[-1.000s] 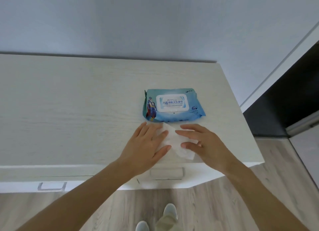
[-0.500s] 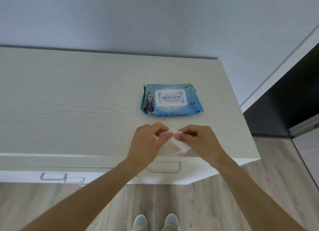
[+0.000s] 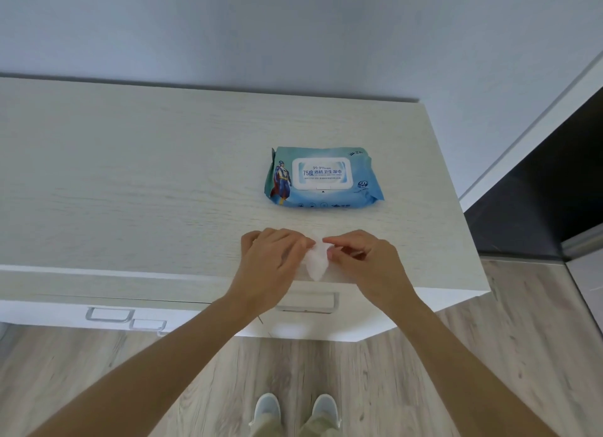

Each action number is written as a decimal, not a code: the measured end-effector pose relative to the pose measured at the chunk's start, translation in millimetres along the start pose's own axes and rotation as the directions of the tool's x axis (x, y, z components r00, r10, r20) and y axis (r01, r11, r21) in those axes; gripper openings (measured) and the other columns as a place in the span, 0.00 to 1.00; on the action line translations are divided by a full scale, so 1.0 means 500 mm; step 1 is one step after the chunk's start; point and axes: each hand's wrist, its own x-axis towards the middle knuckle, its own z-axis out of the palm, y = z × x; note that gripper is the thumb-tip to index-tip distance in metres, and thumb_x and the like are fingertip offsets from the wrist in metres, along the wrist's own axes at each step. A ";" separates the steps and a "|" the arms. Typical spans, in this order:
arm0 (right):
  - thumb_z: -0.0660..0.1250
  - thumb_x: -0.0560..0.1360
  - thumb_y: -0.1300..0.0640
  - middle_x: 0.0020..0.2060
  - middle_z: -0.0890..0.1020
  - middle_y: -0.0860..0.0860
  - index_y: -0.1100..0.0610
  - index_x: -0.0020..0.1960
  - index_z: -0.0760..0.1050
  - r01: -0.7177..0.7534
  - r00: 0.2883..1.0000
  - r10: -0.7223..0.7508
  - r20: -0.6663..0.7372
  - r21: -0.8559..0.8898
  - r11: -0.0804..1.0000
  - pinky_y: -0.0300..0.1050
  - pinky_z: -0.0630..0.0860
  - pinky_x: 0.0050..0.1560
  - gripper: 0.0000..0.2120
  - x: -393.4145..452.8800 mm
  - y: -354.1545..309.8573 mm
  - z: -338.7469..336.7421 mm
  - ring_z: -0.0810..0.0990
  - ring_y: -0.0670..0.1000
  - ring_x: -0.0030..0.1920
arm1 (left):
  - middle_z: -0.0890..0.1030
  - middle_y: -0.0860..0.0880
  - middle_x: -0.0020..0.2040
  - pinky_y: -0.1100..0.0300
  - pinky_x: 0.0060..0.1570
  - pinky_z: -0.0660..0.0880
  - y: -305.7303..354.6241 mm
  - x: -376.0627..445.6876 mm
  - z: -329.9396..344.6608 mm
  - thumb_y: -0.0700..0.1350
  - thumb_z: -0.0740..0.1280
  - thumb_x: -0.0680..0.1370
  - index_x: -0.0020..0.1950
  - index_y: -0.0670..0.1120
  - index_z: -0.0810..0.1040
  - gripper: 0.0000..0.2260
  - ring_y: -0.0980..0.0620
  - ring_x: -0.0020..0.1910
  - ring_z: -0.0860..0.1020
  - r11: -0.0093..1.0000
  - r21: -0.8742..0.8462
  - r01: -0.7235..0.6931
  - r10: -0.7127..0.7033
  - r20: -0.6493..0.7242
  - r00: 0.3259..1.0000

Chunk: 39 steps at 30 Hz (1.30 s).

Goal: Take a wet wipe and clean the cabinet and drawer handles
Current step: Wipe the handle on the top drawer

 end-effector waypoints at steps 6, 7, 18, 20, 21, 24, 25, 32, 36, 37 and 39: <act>0.72 0.72 0.52 0.48 0.77 0.39 0.49 0.47 0.83 0.087 0.996 -0.085 0.019 -0.178 0.980 0.27 0.67 0.51 0.05 -0.002 -0.002 -0.002 0.73 0.37 0.52 | 0.77 0.62 0.53 0.62 0.56 0.53 -0.013 -0.007 0.003 0.57 0.70 0.73 0.54 0.54 0.82 0.13 0.60 0.55 0.71 0.994 0.096 -0.050 0.050 0.006 0.999; 0.72 0.71 0.52 0.49 0.76 0.37 0.47 0.46 0.82 0.098 0.995 -0.095 0.026 -0.208 0.973 0.24 0.64 0.53 0.04 0.000 -0.004 -0.004 0.72 0.36 0.53 | 0.78 0.60 0.55 0.62 0.57 0.54 -0.017 -0.009 0.004 0.54 0.73 0.72 0.55 0.52 0.82 0.13 0.59 0.56 0.71 0.996 0.070 -0.064 0.063 0.017 0.998; 0.71 0.72 0.53 0.32 0.78 0.39 0.44 0.43 0.77 0.024 0.996 -0.038 -0.075 -0.177 0.984 0.24 0.68 0.36 0.05 0.026 -0.019 0.004 0.76 0.34 0.36 | 0.78 0.60 0.41 0.78 0.39 0.69 0.011 0.030 -0.007 0.46 0.70 0.75 0.46 0.59 0.68 0.12 0.62 0.38 0.76 0.950 -0.241 0.198 -0.206 -0.007 0.979; 0.71 0.72 0.52 0.31 0.77 0.43 0.45 0.43 0.73 -0.043 0.995 0.021 -0.095 -0.231 0.972 0.30 0.68 0.33 0.06 0.034 -0.018 0.006 0.76 0.40 0.34 | 0.75 0.57 0.45 0.76 0.45 0.67 0.014 0.034 0.000 0.44 0.70 0.76 0.46 0.57 0.70 0.11 0.60 0.42 0.74 0.987 -0.099 0.127 -0.128 -0.001 0.992; 0.71 0.72 0.52 0.32 0.77 0.45 0.46 0.44 0.73 -0.057 0.995 0.033 -0.090 -0.279 0.959 0.33 0.68 0.34 0.07 0.036 -0.013 0.007 0.75 0.42 0.35 | 0.75 0.56 0.47 0.72 0.49 0.65 0.011 0.033 0.004 0.43 0.69 0.76 0.47 0.55 0.75 0.07 0.59 0.45 0.73 0.998 -0.025 0.060 -0.060 0.001 0.998; 0.72 0.72 0.56 0.43 0.74 0.48 0.50 0.46 0.75 0.011 0.994 -0.050 -0.099 -0.363 0.932 0.28 0.67 0.39 0.06 0.035 -0.003 0.009 0.72 0.41 0.37 | 0.79 0.52 0.48 0.59 0.52 0.64 -0.011 0.020 0.008 0.44 0.69 0.77 0.50 0.47 0.83 0.05 0.52 0.49 0.74 0.992 0.090 -0.092 0.090 0.024 0.996; 0.71 0.72 0.59 0.45 0.73 0.49 0.51 0.47 0.78 0.062 0.990 -0.103 -0.093 -0.362 0.930 0.26 0.67 0.40 0.06 0.031 -0.002 0.009 0.71 0.40 0.37 | 0.80 0.52 0.48 0.57 0.52 0.66 -0.018 0.014 0.008 0.44 0.69 0.76 0.50 0.47 0.84 0.05 0.51 0.49 0.74 0.987 0.103 -0.124 0.122 0.023 0.992; 0.69 0.74 0.53 0.51 0.76 0.51 0.60 0.60 0.77 0.257 0.964 -0.257 0.067 -0.474 0.842 0.35 0.66 0.51 0.17 0.003 0.008 0.022 0.71 0.48 0.51 | 0.82 0.52 0.49 0.57 0.53 0.65 -0.031 0.000 0.004 0.45 0.74 0.72 0.51 0.47 0.84 0.09 0.49 0.51 0.76 0.978 0.106 -0.182 0.182 0.005 0.983; 0.72 0.71 0.53 0.52 0.76 0.54 0.62 0.59 0.78 0.252 0.963 -0.267 0.042 -0.503 0.827 0.35 0.62 0.50 0.20 -0.004 0.013 0.039 0.68 0.49 0.51 | 0.81 0.53 0.53 0.61 0.58 0.65 -0.036 -0.013 -0.006 0.44 0.72 0.73 0.56 0.46 0.80 0.12 0.56 0.54 0.73 0.991 0.023 -0.131 0.131 0.019 0.991; 0.72 0.72 0.54 0.51 0.76 0.54 0.62 0.58 0.78 0.244 0.962 -0.271 0.019 -0.498 0.832 0.34 0.62 0.50 0.18 -0.004 0.012 0.044 0.67 0.49 0.50 | 0.81 0.52 0.54 0.60 0.58 0.66 -0.039 -0.019 -0.011 0.43 0.70 0.73 0.57 0.45 0.80 0.13 0.55 0.54 0.74 0.990 0.046 -0.136 0.135 0.021 0.991; 0.72 0.72 0.56 0.49 0.78 0.53 0.62 0.55 0.80 0.232 0.959 -0.281 -0.026 -0.490 0.840 0.34 0.63 0.48 0.14 -0.003 0.011 0.051 0.69 0.50 0.49 | 0.81 0.49 0.55 0.56 0.58 0.70 -0.043 -0.034 -0.021 0.43 0.67 0.72 0.58 0.43 0.79 0.15 0.50 0.55 0.77 0.978 0.132 -0.162 0.161 0.018 0.987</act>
